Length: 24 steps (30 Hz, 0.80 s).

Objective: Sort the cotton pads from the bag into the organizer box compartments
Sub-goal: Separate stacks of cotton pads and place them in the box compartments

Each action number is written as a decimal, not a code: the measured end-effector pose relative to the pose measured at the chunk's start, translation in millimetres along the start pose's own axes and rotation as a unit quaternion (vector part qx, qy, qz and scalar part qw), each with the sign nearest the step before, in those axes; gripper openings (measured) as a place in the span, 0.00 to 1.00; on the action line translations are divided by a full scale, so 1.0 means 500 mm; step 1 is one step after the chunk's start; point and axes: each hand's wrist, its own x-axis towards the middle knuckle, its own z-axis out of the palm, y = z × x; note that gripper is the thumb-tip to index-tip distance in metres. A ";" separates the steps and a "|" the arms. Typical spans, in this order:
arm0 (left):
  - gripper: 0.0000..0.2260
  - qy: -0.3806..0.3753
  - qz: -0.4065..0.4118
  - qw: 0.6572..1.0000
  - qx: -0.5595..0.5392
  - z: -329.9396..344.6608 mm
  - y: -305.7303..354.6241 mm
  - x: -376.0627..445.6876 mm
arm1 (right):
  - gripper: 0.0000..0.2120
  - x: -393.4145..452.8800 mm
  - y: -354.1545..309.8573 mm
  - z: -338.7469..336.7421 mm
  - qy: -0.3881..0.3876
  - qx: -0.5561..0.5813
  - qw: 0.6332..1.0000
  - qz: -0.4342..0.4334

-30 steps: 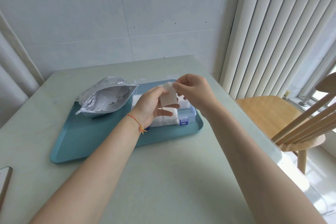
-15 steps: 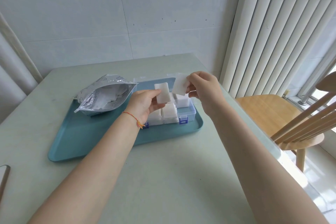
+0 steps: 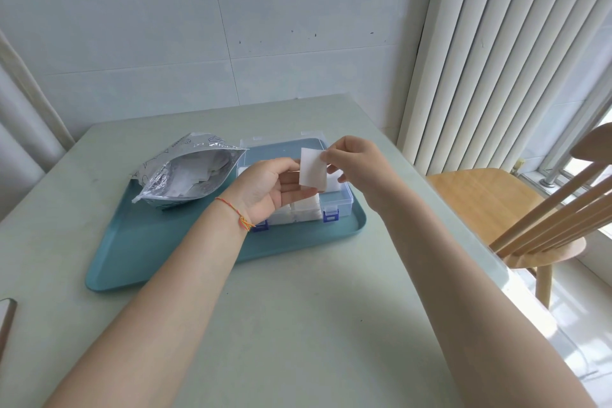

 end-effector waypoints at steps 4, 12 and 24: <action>0.13 0.012 -0.004 1.000 -0.015 0.000 0.001 0.003 | 0.02 -0.002 0.000 -0.005 -0.002 -0.002 1.000 -0.004; 0.07 0.008 0.019 0.999 0.037 -0.004 -0.012 0.009 | 0.03 0.000 0.004 -0.005 -0.006 -0.025 1.000 -0.009; 0.09 0.116 0.087 0.968 0.202 -0.010 -0.003 0.032 | 0.12 0.015 0.016 -0.019 0.075 -0.019 0.997 -0.015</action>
